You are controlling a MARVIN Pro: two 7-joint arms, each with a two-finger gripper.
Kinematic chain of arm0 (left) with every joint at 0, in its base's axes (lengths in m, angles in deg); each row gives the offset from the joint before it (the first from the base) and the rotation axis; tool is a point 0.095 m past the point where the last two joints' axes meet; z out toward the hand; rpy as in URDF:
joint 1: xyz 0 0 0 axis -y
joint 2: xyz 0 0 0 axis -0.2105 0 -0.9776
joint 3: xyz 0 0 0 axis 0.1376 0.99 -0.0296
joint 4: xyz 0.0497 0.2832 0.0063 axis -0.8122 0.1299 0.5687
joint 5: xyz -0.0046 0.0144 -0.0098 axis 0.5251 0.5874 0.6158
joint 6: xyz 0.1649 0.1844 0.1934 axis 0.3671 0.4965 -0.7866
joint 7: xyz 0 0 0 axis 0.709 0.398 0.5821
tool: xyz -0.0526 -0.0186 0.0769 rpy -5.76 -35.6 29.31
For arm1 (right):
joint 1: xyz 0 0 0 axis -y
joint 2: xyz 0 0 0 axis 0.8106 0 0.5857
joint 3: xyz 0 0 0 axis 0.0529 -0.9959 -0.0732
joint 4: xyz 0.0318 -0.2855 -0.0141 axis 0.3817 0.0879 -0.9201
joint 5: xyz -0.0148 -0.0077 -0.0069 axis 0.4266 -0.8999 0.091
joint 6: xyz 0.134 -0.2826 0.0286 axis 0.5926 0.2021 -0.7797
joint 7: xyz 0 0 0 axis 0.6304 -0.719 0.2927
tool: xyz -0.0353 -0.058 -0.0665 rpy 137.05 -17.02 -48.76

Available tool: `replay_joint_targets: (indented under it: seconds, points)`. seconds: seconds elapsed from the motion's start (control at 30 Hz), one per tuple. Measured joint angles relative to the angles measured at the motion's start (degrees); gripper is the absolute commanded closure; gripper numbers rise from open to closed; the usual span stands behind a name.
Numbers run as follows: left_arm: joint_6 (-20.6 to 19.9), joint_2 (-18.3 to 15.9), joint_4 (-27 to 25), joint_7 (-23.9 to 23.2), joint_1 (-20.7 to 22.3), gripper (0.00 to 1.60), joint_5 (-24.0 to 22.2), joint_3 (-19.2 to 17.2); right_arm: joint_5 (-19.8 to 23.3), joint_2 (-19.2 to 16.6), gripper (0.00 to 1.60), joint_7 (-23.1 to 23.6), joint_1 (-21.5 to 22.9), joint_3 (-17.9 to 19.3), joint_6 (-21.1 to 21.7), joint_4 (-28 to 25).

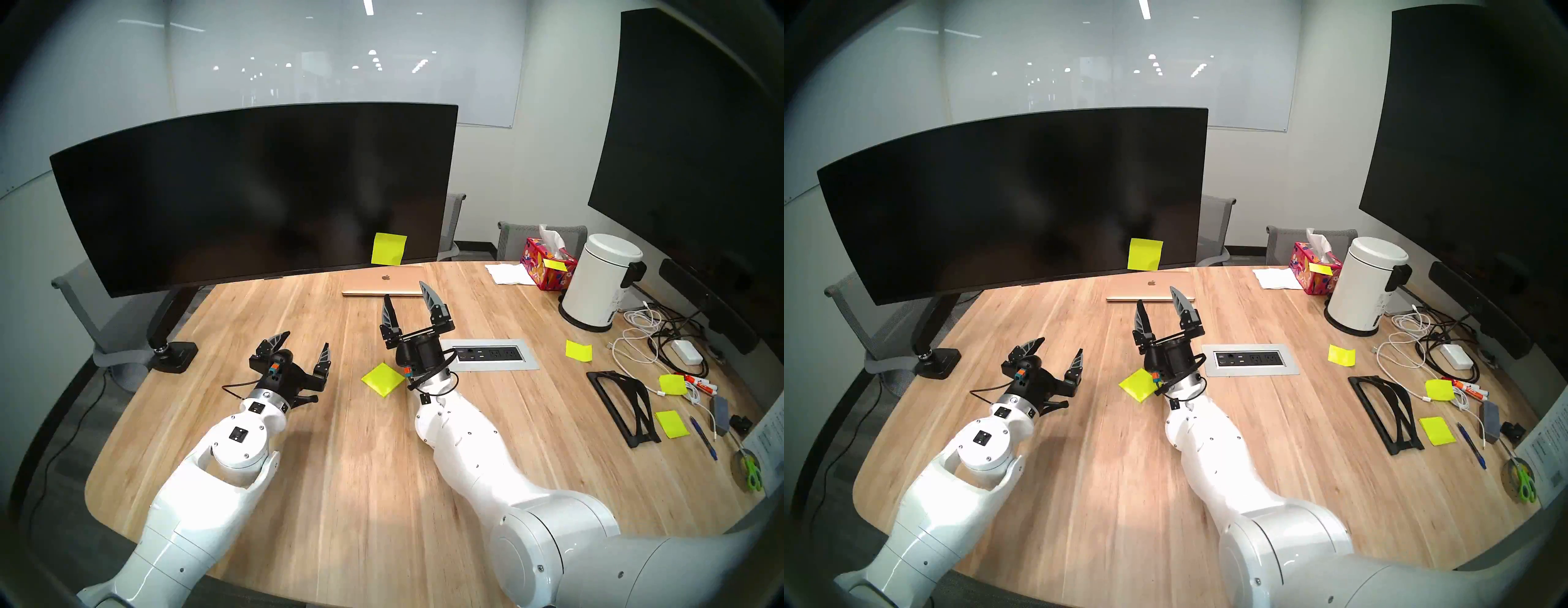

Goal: Peel one sticky note off the pad and stick it onto the monitor, then press it flat

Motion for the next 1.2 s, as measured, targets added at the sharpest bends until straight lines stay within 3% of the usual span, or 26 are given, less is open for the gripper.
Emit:
replay_joint_targets:
  seconds: [0.67, 1.2]
  points:
    - [1.50, -0.02, 0.67, -0.68, 0.21, 0.00, 1.20, -0.01, 4.24, -2.54, 0.00, 13.58, -6.76, 3.42, -7.57, -12.11]
    - [2.63, 0.04, 1.02, -0.75, 0.26, 0.00, 2.23, -0.06, 9.36, -1.94, 0.00, 26.25, -11.61, 6.31, -9.16, -21.34]
